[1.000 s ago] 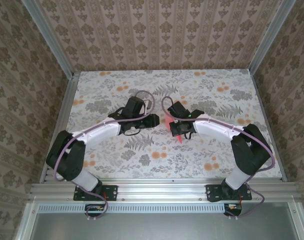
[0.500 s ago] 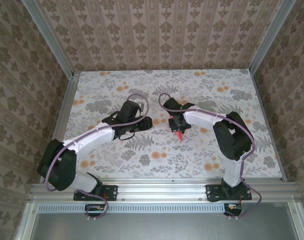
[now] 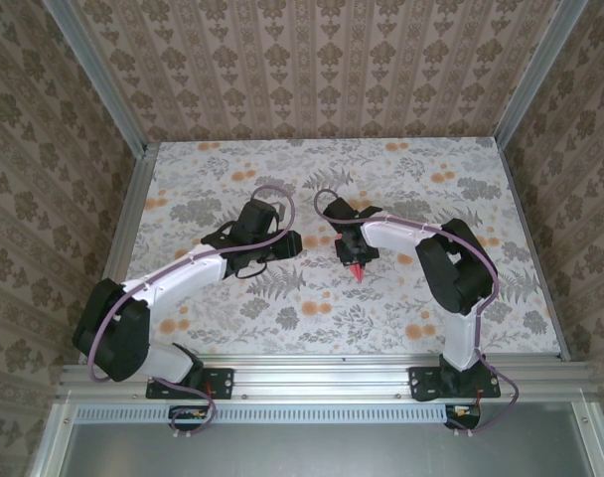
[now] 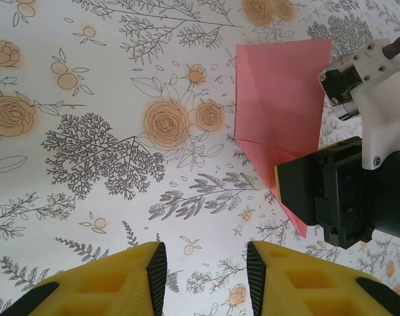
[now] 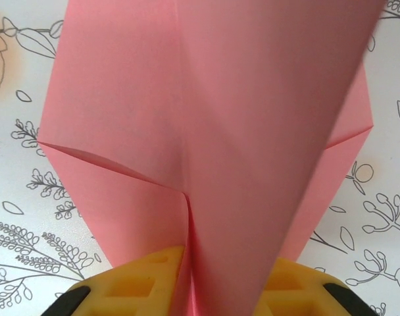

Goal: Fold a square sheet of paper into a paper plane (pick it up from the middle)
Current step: Move a paper plane to the center of the table.

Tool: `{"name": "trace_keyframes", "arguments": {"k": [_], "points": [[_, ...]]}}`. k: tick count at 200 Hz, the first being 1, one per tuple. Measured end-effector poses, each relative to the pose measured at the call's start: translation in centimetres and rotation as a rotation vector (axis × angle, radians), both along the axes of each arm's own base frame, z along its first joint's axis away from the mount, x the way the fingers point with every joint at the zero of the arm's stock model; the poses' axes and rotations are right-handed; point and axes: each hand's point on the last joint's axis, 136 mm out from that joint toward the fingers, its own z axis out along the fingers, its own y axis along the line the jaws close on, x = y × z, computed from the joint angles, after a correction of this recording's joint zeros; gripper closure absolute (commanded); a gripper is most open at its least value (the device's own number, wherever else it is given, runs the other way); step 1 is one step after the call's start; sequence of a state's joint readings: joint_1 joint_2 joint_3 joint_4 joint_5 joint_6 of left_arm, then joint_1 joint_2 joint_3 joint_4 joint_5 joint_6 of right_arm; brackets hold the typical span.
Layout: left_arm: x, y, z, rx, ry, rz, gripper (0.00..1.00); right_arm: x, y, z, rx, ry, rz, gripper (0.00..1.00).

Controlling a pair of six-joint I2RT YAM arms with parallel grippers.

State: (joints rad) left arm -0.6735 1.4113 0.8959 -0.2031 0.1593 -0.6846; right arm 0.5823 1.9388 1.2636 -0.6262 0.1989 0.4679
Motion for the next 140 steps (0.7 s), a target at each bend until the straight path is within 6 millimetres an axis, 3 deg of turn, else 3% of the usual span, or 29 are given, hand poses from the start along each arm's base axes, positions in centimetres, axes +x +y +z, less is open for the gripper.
{"name": "trace_keyframes", "arguments": {"k": [85, 140], "points": [[-0.1, 0.1, -0.1, 0.004, 0.006, 0.000, 0.60, 0.1, 0.4, 0.3, 0.031, -0.011, -0.001, 0.89], [-0.2, 0.2, -0.2, 0.010, 0.012, 0.000, 0.60, 1.1, 0.2, 1.4, 0.064, -0.048, -0.025, 0.89]]}}
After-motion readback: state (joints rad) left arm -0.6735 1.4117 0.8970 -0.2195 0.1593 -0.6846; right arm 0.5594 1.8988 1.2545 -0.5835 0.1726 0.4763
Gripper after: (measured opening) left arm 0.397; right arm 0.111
